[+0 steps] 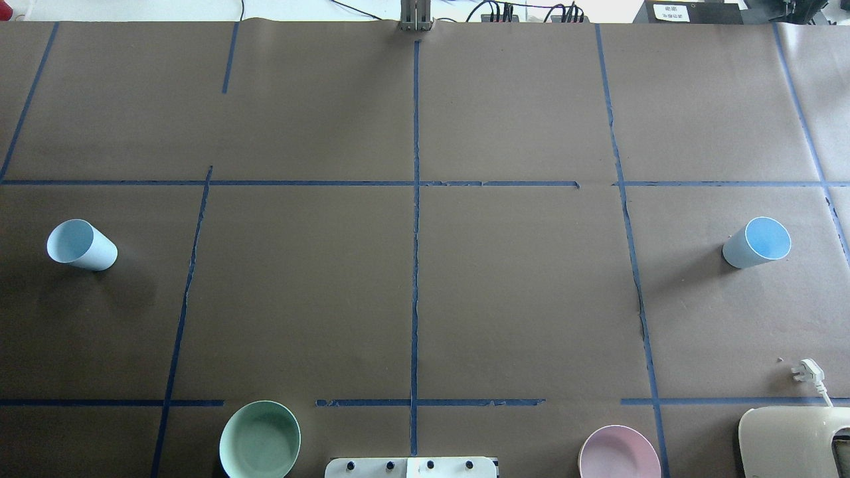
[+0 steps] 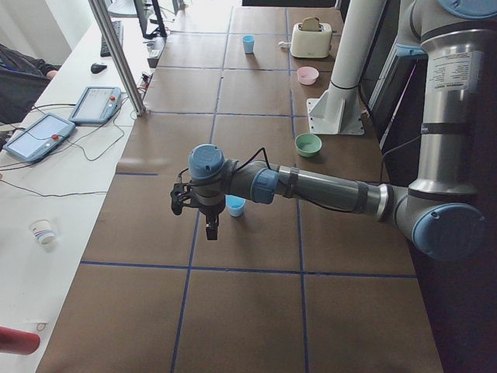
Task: Stack blue cups with both arms
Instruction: 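Move the left gripper toward the light-blue cup on its side, then lower the left gripper around the light-blue cup and close it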
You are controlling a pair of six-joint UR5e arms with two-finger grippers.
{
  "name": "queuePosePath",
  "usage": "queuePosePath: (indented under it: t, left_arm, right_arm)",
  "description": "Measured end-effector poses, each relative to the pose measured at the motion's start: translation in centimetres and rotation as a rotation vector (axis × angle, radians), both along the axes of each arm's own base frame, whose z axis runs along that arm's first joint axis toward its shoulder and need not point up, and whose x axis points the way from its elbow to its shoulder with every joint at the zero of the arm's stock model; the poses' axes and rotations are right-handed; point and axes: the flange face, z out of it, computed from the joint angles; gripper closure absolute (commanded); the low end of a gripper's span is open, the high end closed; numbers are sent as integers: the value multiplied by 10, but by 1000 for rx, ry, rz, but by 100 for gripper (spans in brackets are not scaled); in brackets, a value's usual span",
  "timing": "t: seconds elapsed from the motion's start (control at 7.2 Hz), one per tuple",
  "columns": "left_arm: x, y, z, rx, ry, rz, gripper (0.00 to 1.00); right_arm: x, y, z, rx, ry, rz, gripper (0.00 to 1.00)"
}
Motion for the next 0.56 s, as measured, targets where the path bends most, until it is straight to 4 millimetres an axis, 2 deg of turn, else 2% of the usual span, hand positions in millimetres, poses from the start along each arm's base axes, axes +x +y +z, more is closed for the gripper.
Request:
queuePosePath:
  t: [0.28,0.56]
  left_arm:
    - [61,20,-1,-18,58,-43,0]
    - [111,35,4,-29,46,-59,0]
  right_arm:
    - [0,0,-1,1,0,0,0]
    - [0,0,0,1,0,0,0]
